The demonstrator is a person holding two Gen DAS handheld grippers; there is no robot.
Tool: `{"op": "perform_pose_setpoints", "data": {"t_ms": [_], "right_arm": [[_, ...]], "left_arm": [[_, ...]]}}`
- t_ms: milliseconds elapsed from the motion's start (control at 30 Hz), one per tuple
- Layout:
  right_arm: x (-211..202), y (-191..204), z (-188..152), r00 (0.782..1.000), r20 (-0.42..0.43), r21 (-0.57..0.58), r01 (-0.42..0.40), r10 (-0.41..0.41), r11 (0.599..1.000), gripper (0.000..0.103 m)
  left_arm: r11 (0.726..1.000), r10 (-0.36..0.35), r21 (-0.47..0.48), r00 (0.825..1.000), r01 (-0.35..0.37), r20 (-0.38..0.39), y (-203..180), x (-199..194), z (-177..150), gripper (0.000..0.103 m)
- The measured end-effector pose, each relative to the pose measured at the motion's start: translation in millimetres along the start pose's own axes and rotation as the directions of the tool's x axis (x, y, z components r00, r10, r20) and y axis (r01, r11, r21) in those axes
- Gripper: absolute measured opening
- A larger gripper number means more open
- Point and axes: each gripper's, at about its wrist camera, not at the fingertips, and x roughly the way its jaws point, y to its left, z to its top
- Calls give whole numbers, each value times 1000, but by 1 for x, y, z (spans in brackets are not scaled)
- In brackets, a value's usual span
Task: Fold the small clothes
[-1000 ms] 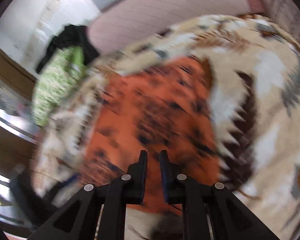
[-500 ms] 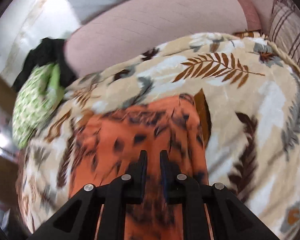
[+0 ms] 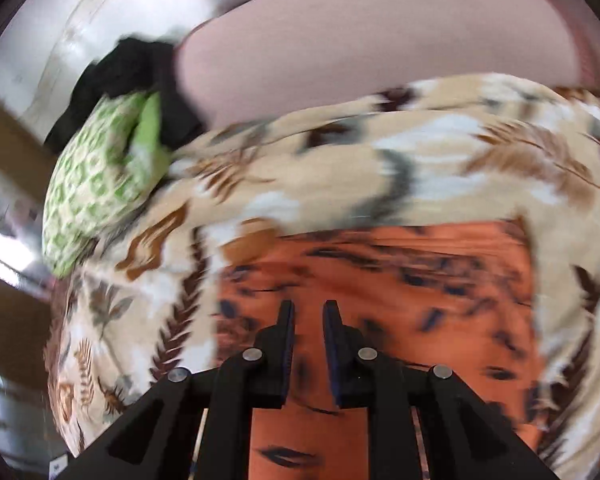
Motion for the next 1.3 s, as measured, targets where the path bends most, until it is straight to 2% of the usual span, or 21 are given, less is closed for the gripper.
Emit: {"op": "perform_pose_setpoints", "data": {"t_ms": [100, 200, 233, 300, 400, 433, 500, 567, 667, 767, 833, 933, 1000, 1067, 1133, 1233, 1300], "right_arm": [[29, 22, 1, 999, -32, -52, 27, -28, 998, 17], [66, 23, 2, 993, -87, -80, 71, -78, 994, 18], [68, 21, 3, 995, -78, -86, 55, -62, 995, 17], [62, 18, 5, 996, -85, -92, 26, -34, 995, 17], [28, 10, 1, 998, -61, -74, -23, 19, 997, 17], [11, 6, -5, 997, -53, -70, -61, 57, 996, 17], [-9, 2, -18, 996, -55, -70, -81, 77, 994, 18], [-33, 0, -40, 996, -39, -99, -83, 80, 992, 18], [-45, -6, -68, 997, -41, -99, -75, 71, 992, 18], [-32, -24, -95, 996, -82, -74, -40, 34, 996, 16], [-31, -35, -108, 997, -39, -52, -73, 71, 996, 16], [-47, -43, -113, 993, -4, 7, -114, 114, 993, 16], [-63, -48, -118, 993, 49, 9, -110, 109, 994, 16], [-80, -58, -123, 990, 101, 22, -106, 103, 994, 16], [-88, -74, -131, 986, 127, 73, -118, 108, 990, 16], [-76, -90, -142, 992, 93, 128, -93, 81, 987, 16], [-68, -98, -146, 991, 90, 143, -108, 96, 984, 16]], "left_arm": [[999, 14, 31, 1000, -14, -15, -2, 0, -4, 88], [999, 9, 42, 999, -7, -35, -2, 0, -5, 88], [999, 1, 40, 999, 1, -40, -1, 0, -4, 88], [999, -9, 41, 999, 10, -41, 0, -2, -2, 88], [999, -13, 41, 1000, 14, -20, 2, -8, 4, 87], [999, -15, 33, 1000, 15, -6, 2, -12, 6, 87], [1000, -17, 21, 999, 17, 27, 4, -20, 7, 87], [1000, -4, 23, 999, 3, 39, 5, -23, 7, 87], [995, 55, 80, 998, -54, -9, -2, -12, -2, 88], [995, 59, 87, 998, -57, -24, -4, -8, -4, 88], [996, 47, 72, 999, -46, -22, -3, -9, -2, 87], [999, 30, 38, 999, -31, 43, 2, -21, 3, 87], [999, 22, 36, 995, -26, 102, 0, -32, 6, 87], [1000, 1, 31, 993, -5, 121, -3, -33, 8, 87], [999, 1, 39, 995, -5, 103, -7, -27, 8, 87], [996, 51, 78, 999, -50, -11, -15, 2, 1, 88], [998, 35, 51, 999, -35, -10, -15, 5, 0, 88]]}}
